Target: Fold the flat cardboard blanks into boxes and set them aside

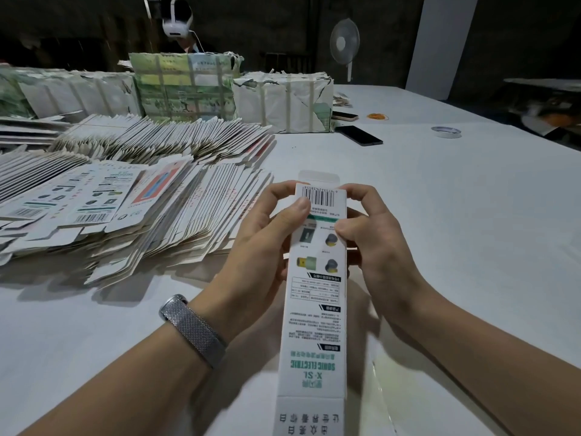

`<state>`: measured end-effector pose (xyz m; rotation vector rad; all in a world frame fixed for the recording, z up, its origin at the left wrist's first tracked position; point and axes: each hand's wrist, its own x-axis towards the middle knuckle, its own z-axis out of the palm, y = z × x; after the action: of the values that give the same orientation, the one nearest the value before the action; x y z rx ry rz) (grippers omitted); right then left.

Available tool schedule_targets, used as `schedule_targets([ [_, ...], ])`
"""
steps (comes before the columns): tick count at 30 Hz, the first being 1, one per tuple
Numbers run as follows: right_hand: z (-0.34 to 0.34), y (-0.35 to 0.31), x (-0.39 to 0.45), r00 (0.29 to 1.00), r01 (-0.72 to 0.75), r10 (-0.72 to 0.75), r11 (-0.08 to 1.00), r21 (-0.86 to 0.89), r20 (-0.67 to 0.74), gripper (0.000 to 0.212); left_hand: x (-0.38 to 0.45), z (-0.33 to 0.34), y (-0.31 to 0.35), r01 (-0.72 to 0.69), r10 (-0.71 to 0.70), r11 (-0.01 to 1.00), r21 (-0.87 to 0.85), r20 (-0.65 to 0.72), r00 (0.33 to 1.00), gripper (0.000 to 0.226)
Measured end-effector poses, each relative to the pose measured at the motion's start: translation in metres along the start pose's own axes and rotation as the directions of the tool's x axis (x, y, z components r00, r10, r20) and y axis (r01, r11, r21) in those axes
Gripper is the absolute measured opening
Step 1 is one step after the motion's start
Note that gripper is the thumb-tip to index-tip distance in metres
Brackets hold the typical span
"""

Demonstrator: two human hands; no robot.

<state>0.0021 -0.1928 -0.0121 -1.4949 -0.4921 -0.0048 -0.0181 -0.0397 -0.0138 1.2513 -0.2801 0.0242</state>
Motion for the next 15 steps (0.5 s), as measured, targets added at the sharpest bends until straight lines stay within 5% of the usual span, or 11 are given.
schedule_targets([
  [15, -0.0040, 0.0011, 0.0062, 0.991, 0.071, -0.061, 0.994, 0.078, -0.119, 0.017, 0.0006, 0.0068, -0.0098, 0.013, -0.015, 0.999, -0.035, -0.040, 0.999, 0.015],
])
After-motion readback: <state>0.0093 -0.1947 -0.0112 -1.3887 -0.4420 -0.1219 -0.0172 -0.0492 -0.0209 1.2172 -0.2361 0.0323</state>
